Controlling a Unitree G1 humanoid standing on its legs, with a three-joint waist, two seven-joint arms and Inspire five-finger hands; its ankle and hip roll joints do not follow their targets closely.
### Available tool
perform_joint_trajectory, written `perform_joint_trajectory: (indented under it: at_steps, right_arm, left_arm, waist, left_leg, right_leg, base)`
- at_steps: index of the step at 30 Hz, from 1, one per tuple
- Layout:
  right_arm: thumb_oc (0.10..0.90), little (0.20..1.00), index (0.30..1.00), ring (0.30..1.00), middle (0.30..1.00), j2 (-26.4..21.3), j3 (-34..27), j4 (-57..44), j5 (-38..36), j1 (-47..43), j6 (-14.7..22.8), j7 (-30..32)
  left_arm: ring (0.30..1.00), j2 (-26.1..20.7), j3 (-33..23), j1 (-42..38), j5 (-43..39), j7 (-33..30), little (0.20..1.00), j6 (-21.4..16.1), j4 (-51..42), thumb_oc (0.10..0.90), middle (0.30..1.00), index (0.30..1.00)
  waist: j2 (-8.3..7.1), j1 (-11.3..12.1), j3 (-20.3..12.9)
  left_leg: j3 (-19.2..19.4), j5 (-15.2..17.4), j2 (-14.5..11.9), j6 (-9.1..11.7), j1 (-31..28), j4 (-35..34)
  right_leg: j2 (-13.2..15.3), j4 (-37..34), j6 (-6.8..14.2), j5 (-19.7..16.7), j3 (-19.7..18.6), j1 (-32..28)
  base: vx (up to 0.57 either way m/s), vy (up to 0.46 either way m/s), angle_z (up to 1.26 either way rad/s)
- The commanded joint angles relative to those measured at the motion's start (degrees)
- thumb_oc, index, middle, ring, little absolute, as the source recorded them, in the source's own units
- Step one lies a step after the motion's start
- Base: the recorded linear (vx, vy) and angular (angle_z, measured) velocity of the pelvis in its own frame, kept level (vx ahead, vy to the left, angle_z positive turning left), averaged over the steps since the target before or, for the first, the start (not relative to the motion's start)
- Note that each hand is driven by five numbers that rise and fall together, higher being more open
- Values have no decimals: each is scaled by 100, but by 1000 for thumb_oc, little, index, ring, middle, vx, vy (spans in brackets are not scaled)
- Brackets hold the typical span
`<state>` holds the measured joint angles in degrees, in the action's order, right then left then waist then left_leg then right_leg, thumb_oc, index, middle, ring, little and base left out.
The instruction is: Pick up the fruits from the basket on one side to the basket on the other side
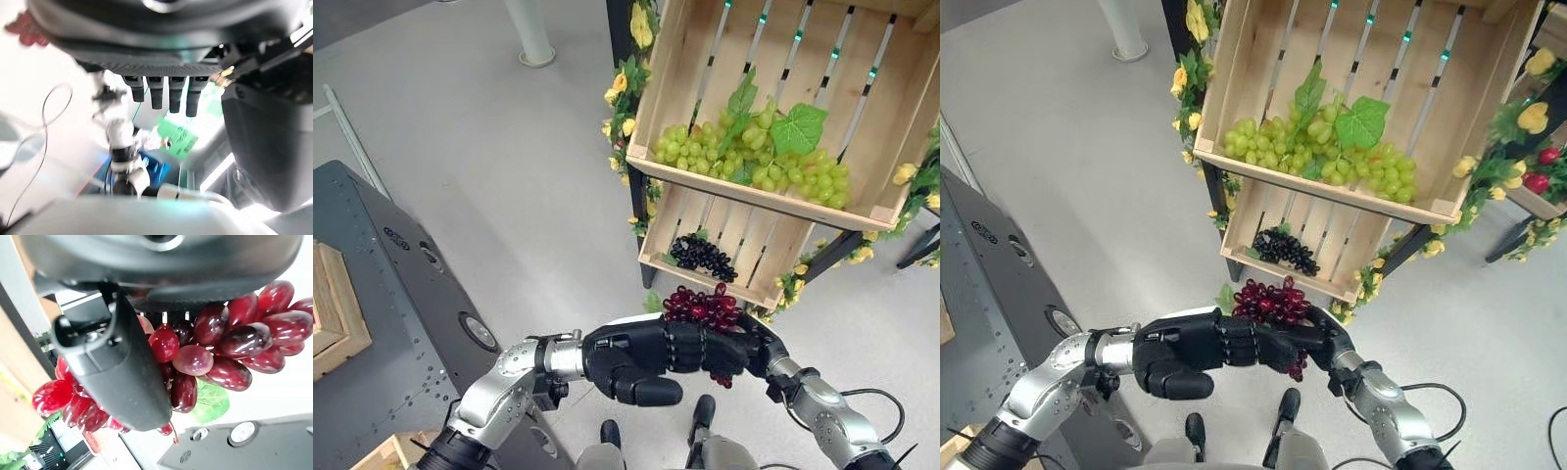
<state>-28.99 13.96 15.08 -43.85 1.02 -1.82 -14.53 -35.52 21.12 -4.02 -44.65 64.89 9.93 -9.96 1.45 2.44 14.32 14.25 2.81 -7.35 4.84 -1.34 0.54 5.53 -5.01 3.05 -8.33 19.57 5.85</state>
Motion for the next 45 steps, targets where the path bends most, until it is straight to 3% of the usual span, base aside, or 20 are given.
perform_joint_trajectory:
  at_steps: [1, 7, 8, 11, 16, 22, 23, 32, 35, 37, 42, 45]
  right_arm:
    - [400, 300, 300, 300, 300, -145, -343, -528, -760, -966, 1196, 144]
    - [400, 300, 300, 300, 300, -346, -481, -510, -905, -1461, 1721, 376]
    - [400, 300, 300, 300, 300, -369, -554, -589, -896, -1614, 1850, 490]
    - [400, 300, 300, 300, 300, -293, -779, -791, -952, -1925, 2145, 563]
    - [400, 300, 300, 300, 300, -285, -1022, -802, -832, -2560, 2546, 813]
    - [400, 300, 300, 300, 300, -580, -1133, -288, -79, -3253, 2703, 1570]
    - [400, 300, 300, 300, 300, -742, -1121, -19, 490, -3459, 2684, 1938]
    - [400, 300, 300, 300, 300, -1635, -675, 1222, 1119, -4472, 2358, 3027]
    - [400, 300, 300, 300, 300, -1843, -458, 1649, 1432, -4883, 2316, 3371]
    - [400, 300, 300, 300, 300, -2087, -164, 1924, 1928, -5366, 2032, 3694]
    - [400, 300, 300, 300, 300, -2329, 267, 2237, 2164, -5937, 1661, 3939]
    - [400, 300, 300, 300, 300, -2441, 427, 2399, 2141, -6125, 1626, 4074]
  left_arm:
    - [900, -261, 478, -713, 8, 367, 900, 229, -358, 800, 900, 900]
    - [900, -992, 812, -844, 1346, -532, 900, -67, 57, 800, 900, 900]
    - [900, -1105, 827, -891, 1558, -945, 900, -156, 195, 800, 900, 900]
    - [900, -1006, 566, -868, 1905, -1625, 900, -410, 607, 800, 900, 900]
    - [900, -899, 573, -1116, 2703, -2212, 900, -1027, 926, 800, 900, 900]
    - [900, -813, 770, -1603, 2872, -2554, 900, -1048, 957, 800, 900, 900]
    - [900, -827, 839, -1707, 2900, -2639, 900, -1052, 969, 800, 900, 900]
    - [900, -1160, 1133, -2093, 2727, -2748, 900, -1112, 856, 800, 900, 900]
    - [900, -1163, 1267, -2149, 2664, -2777, 900, -1123, 828, 800, 900, 900]
    - [900, -1224, 1421, -2214, 2625, -2806, 900, -1175, 841, 800, 900, 900]
    - [900, -1338, 1602, -2226, 2535, -3058, 900, -1369, 823, 800, 900, 900]
    - [900, -1384, 1611, -2222, 2286, -3078, 900, -1465, 793, 800, 900, 900]
  waist:
    - [-86, -26, 28]
    - [7, 4, 280]
    - [20, 23, 396]
    - [63, 106, 617]
    - [89, 198, 936]
    - [10, 292, 1205]
    - [-30, 323, 1249]
    - [-213, 524, 1413]
    - [-211, 570, 1455]
    - [-205, 608, 1473]
    - [-174, 642, 1528]
    - [-134, 655, 1545]
  left_leg:
    - [-215, -591, 183, -8, 794, -174]
    - [-234, -585, 217, -43, 1032, -93]
    - [-257, -574, 221, -39, 1130, -11]
    - [-295, -544, 183, -31, 1449, 240]
    - [-457, -477, 145, 18, 1999, 750]
    - [-491, -302, 70, 48, 2464, 1382]
    - [-509, -282, 54, 53, 2522, 1479]
    - [-546, -277, 35, 30, 2590, 1519]
    - [-542, -253, 36, 15, 2605, 1550]
    - [-546, -226, 63, -6, 2649, 1601]
    - [-568, -72, 72, 19, 2634, 1688]
    - [-547, -63, 92, -17, 2620, 1639]
  right_leg:
    - [601, 772, 583, 927, -135, -402]
    - [614, 761, 631, 922, -159, -287]
    - [623, 798, 636, 937, -160, -246]
    - [645, 889, 601, 977, -121, -128]
    - [679, 1127, 543, 1030, -58, 130]
    - [665, 1413, 463, 1153, 33, 302]
    - [639, 1440, 453, 1154, 54, 299]
    - [484, 1282, 437, 1091, 232, 168]
    - [472, 1294, 428, 1100, 284, 171]
    - [473, 1321, 428, 1106, 298, 217]
    - [486, 1443, 472, 1200, 237, 276]
    - [506, 1463, 486, 1189, 255, 341]
  base:
    - [-42, 52, 2]
    - [-43, 25, 3]
    - [-71, 1, 15]
    - [-87, -14, 29]
    - [-86, -22, 11]
    - [-48, -35, 6]
    - [-2, -81, -2]
    - [-2, -69, 5]
    - [2, -20, -1]
    - [26, -11, 0]
    - [23, -1, -1]
    - [0, 0, 0]
